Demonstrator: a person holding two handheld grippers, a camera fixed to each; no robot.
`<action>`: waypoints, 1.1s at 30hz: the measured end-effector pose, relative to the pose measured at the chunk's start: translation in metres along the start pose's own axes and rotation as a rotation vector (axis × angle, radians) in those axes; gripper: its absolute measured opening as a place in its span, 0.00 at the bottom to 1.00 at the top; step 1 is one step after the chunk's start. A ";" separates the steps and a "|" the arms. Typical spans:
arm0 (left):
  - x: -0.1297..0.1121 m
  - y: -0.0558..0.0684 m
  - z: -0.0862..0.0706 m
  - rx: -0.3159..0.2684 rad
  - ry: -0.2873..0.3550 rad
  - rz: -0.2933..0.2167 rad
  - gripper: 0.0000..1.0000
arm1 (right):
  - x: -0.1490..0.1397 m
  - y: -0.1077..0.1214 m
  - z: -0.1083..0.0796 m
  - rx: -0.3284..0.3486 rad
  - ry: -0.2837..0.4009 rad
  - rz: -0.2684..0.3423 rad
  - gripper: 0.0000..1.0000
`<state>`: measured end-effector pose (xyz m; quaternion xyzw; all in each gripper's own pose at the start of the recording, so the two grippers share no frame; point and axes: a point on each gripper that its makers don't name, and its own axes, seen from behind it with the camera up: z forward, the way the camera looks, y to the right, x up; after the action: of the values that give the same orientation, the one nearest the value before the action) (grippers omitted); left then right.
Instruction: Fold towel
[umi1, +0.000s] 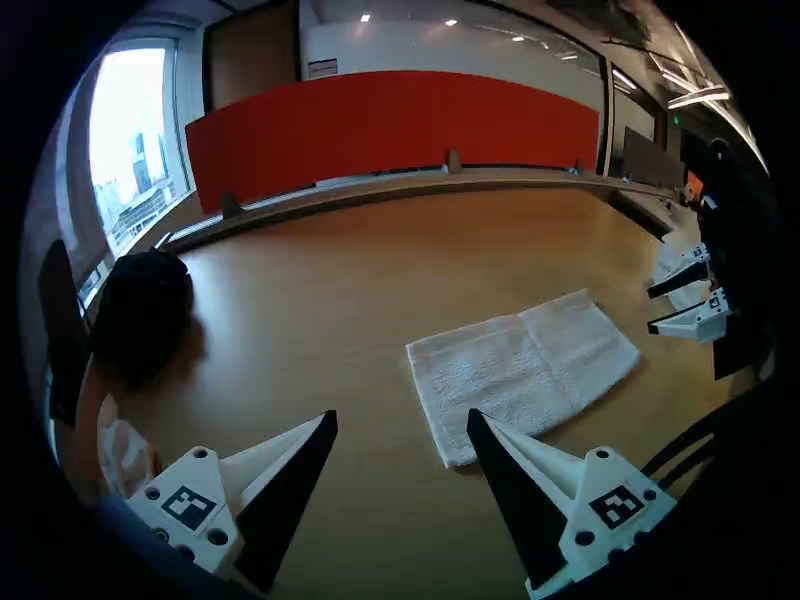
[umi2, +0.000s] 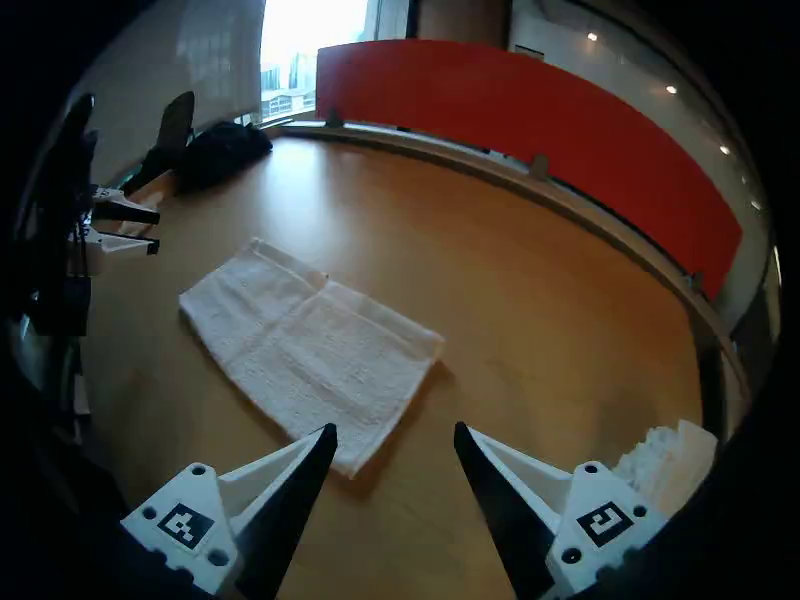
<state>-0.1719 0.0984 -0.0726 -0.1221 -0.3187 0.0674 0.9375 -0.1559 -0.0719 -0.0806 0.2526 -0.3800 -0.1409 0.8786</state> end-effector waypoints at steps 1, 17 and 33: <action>0.000 0.000 -0.002 0.002 0.004 -0.003 0.96 | 0.000 0.000 0.000 0.002 -0.001 -0.002 0.91; -0.020 0.000 -0.021 0.024 0.024 -0.058 0.97 | -0.011 -0.009 0.007 0.048 -0.026 -0.036 0.90; -0.051 -0.003 -0.032 0.045 0.005 -0.096 0.96 | -0.044 -0.019 0.015 0.104 -0.123 -0.069 0.64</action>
<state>-0.1922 0.0786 -0.1264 -0.0856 -0.3201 0.0294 0.9431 -0.1980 -0.0732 -0.1082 0.3016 -0.4310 -0.1664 0.8340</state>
